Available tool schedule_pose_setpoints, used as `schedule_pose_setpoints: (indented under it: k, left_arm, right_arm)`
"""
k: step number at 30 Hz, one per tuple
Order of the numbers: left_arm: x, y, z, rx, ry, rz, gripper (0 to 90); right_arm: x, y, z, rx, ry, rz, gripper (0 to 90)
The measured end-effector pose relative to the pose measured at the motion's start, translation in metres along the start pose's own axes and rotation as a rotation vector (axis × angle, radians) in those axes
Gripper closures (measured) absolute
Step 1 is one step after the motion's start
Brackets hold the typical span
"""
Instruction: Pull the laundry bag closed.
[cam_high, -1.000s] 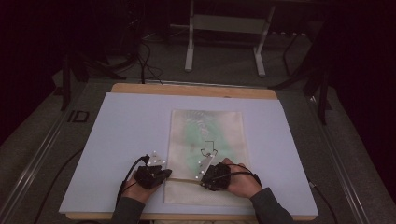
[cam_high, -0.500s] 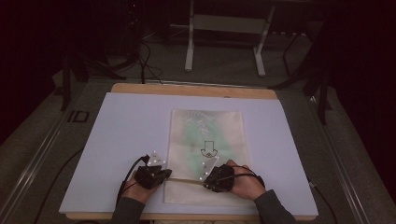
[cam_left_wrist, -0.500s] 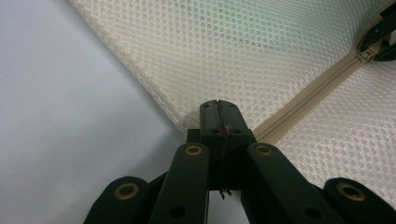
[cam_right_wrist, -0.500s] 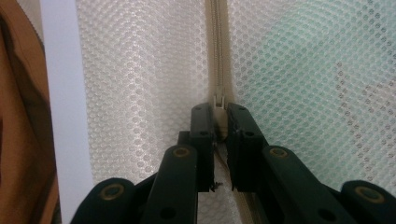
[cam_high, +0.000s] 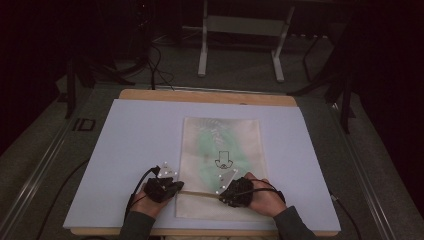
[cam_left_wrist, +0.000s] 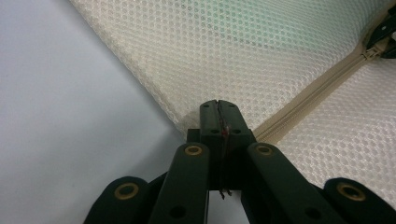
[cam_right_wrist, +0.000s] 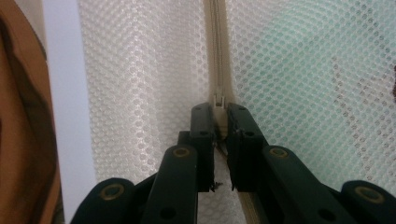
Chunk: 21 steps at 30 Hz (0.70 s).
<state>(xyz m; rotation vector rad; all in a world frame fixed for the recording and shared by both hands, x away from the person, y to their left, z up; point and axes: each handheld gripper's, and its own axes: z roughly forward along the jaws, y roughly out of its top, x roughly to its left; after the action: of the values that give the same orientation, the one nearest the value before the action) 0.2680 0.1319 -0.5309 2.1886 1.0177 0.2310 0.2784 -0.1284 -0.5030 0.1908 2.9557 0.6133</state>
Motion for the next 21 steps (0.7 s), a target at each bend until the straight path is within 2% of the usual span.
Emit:
schedule_pose_setpoints:
  k: [7,9,20,21]
  left_arm:
    - [0.0001,-0.0001,-0.0001,0.0,0.0,0.0,89.4]
    - [0.0001,-0.0002,0.0,-0.001,-0.001,0.0,89.4]
    - [0.0001,-0.0002,-0.0001,-0.001,0.0,0.0,89.4]
    - [0.0001,-0.0002,0.0,-0.001,-0.001,0.0,89.4]
  right_arm:
    - [-0.0001,-0.0002,-0.002,-0.004,-0.002,0.0,82.4]
    - [-0.0001,-0.0012,-0.0018,0.011,-0.007,0.001,82.4]
    - [-0.0015,-0.0053,-0.0066,-0.011,-0.004,0.004,82.4]
    - [-0.0014,-0.0058,-0.0068,0.0,-0.009,0.003,82.4]
